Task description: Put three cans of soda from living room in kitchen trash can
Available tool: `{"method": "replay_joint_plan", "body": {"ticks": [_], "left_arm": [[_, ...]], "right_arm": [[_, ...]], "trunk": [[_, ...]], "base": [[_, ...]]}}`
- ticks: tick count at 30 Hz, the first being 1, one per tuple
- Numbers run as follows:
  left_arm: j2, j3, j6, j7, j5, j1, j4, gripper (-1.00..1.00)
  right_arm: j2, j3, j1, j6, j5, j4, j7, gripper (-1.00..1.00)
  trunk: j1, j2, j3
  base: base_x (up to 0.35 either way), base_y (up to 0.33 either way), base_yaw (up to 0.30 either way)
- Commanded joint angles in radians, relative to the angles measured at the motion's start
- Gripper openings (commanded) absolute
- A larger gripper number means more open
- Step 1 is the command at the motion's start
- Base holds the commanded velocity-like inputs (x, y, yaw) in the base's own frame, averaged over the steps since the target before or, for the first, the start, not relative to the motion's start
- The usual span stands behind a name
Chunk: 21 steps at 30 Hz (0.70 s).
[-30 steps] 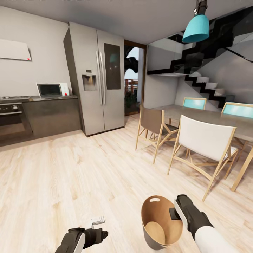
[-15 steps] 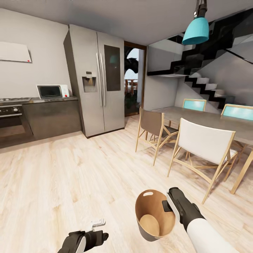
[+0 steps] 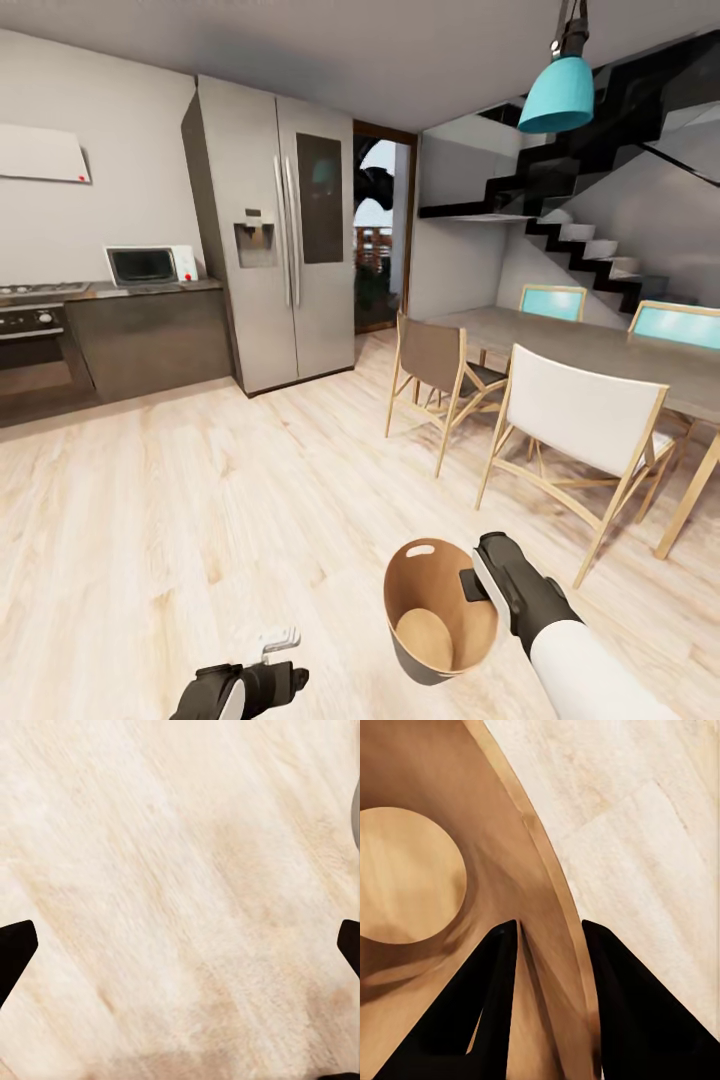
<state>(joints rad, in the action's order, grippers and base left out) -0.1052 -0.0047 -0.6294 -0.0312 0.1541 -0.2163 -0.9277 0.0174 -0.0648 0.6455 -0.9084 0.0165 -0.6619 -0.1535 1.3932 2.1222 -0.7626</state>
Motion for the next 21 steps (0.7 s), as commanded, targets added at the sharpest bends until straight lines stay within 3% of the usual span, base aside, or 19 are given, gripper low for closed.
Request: {"method": "replay_joint_plan", "body": {"ticks": [1,7,10,15,17,21], "left_arm": [[0.000,0.000,0.001,0.001,0.000,0.000,0.000,1.00],[0.000,0.000,-0.028,-0.001,0.004,-0.018,-0.023,1.00],[0.001,0.000,-0.091,-0.001,0.003,-0.054,-0.045,1.00],[0.001,-0.001,-0.197,0.000,0.000,-0.152,-0.103,1.00],[0.004,-0.001,-0.266,0.000,-0.002,-0.224,-0.114,1.00],[0.004,-0.003,-0.343,0.002,-0.010,-0.317,-0.120,1.00]], "right_arm": [[0.000,0.001,0.000,0.001,-0.010,0.000,0.005,-1.00],[-0.002,0.000,0.000,0.001,-0.009,-0.001,0.005,-1.00],[-0.004,0.000,0.000,0.001,-0.008,-0.001,0.005,-1.00],[-0.004,0.000,0.000,0.002,-0.007,-0.001,0.004,-1.00],[-0.006,0.000,0.001,0.002,-0.007,-0.001,0.004,-1.00],[-0.009,0.000,0.002,0.002,-0.007,-0.001,0.003,-1.00]], "trunk": [[-0.004,-0.007,0.003],[-0.027,-0.049,0.022],[-0.039,-0.070,0.032],[-0.058,-0.105,0.047],[-0.065,-0.119,0.053],[-0.081,-0.147,0.066]], "base": [[0.000,0.000,0.000],[0.000,0.000,0.000],[0.000,0.000,0.000],[0.000,0.000,0.000],[0.000,0.000,0.000],[0.000,0.000,0.000]]}}
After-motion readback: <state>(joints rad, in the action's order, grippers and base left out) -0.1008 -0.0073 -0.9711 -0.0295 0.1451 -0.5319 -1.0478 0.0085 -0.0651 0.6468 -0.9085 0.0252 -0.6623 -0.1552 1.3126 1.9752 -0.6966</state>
